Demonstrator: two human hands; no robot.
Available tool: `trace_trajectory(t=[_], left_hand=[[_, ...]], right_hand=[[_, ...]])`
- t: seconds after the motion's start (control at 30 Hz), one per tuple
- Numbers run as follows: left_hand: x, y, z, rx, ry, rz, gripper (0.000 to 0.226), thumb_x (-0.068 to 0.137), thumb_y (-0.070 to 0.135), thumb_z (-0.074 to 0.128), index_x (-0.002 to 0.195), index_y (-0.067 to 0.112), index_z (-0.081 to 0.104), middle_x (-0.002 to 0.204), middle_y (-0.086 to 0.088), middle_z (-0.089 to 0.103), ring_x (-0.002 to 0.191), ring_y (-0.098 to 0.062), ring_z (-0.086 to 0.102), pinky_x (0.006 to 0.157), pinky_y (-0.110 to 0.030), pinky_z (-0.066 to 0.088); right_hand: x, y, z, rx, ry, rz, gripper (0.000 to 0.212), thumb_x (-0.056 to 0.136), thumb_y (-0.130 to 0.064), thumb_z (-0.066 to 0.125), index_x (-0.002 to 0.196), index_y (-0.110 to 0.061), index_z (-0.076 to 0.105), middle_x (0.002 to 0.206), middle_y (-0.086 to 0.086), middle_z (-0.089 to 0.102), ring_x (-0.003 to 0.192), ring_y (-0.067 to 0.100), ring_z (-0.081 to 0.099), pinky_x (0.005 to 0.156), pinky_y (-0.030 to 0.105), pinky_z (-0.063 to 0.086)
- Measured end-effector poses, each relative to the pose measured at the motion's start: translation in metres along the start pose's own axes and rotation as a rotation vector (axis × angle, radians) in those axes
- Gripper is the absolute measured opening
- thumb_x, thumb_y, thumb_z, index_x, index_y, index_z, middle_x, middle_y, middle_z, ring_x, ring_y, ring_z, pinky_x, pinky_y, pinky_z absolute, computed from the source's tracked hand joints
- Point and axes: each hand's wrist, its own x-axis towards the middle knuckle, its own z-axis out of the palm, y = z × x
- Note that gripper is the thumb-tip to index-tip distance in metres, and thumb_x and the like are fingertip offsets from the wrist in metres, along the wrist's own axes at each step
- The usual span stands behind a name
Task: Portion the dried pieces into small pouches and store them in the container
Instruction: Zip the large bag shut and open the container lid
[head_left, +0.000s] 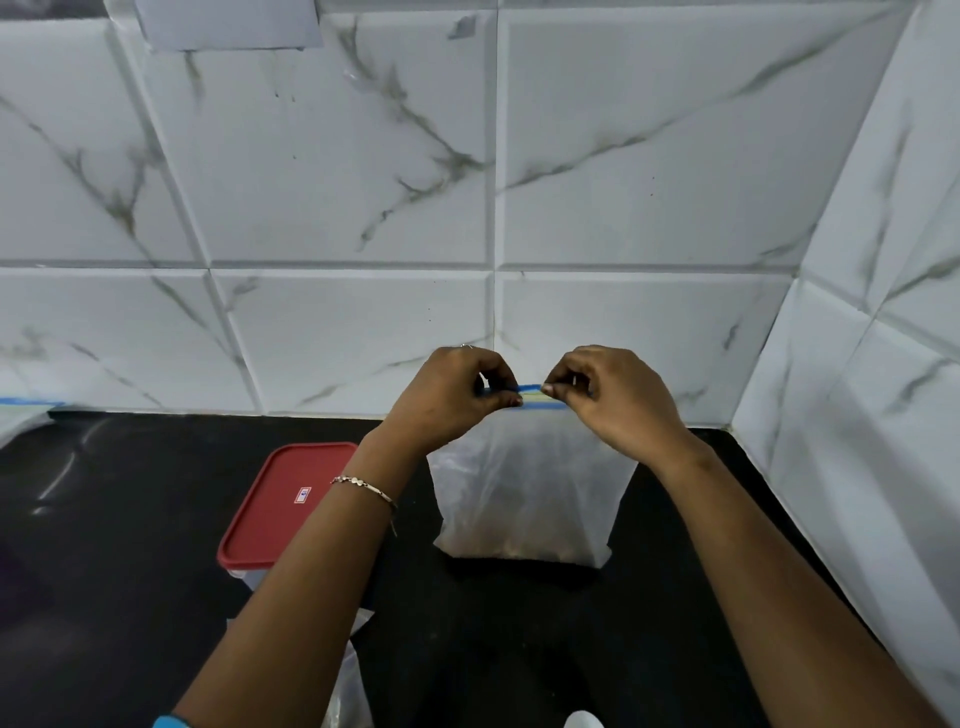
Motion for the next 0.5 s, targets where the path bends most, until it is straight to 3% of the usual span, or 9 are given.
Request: trace_trajectory(t=[0.13,0.23,0.37,0.5], left_hand=[[0.000,-0.005,-0.017,0.203,-0.095,-0.105,0.023,0.078,0.047,0.074,0.084,0.026,0.066,0.082,0.011,0.064,0.075,-0.010,0.057,0.067,-0.026,0.051],[-0.004,-0.012,-0.036,0.366,-0.152,-0.180,0.033,0.077,0.058,0.069,0.087,0.026,0.068,0.082,0.010,0.063,0.080,-0.012,0.058,0.070,-0.028,0.047],[-0.007,-0.022,-0.050,0.453,-0.190,-0.174,0.020,0.085,0.048,0.067,0.093,0.030,0.070,0.080,0.015,0.055,0.086,-0.010,0.053,0.080,-0.028,0.032],[-0.010,-0.023,-0.049,0.434,-0.146,-0.136,0.007,0.088,0.032,0.068,0.094,0.029,0.071,0.088,0.014,0.060,0.083,-0.008,0.049,0.080,-0.027,0.030]], right_hand=[[0.001,0.002,0.003,-0.083,0.007,0.009,0.011,0.094,-0.032,0.059,0.091,-0.027,0.069,0.080,-0.017,0.056,0.074,0.005,0.050,0.056,0.015,0.030],[0.001,0.003,0.004,-0.103,-0.018,0.034,0.011,0.095,-0.035,0.054,0.092,-0.030,0.064,0.079,-0.017,0.062,0.071,0.006,0.053,0.055,0.018,0.032],[0.002,-0.001,0.004,-0.038,-0.044,0.057,0.007,0.094,-0.032,0.058,0.089,-0.034,0.062,0.077,-0.019,0.069,0.069,0.000,0.059,0.055,0.018,0.036],[0.006,-0.006,0.003,0.070,-0.064,0.072,0.010,0.087,-0.024,0.069,0.085,-0.033,0.064,0.080,-0.018,0.066,0.079,0.002,0.062,0.069,0.025,0.050]])
